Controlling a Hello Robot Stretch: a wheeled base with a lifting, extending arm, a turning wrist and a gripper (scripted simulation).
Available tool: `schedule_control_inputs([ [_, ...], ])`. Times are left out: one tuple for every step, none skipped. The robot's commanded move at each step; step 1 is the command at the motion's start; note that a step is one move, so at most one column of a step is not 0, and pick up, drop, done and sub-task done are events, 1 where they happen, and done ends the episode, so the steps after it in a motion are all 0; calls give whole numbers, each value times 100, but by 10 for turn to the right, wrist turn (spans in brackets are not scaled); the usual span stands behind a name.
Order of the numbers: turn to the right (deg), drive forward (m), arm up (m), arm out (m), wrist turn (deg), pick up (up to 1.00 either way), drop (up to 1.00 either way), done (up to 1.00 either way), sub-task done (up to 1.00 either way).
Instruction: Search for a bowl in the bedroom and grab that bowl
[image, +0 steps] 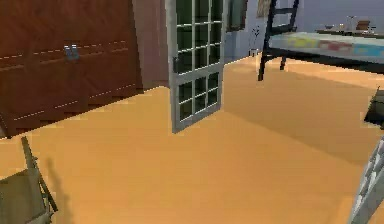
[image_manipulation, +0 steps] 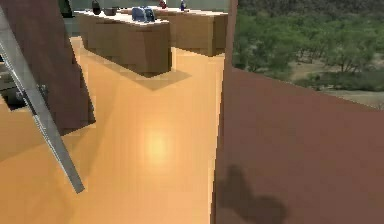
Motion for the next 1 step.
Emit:
schedule_control_inputs([
  [-180, 0, 0, 0, 0, 0, 0, 0, 0],
])
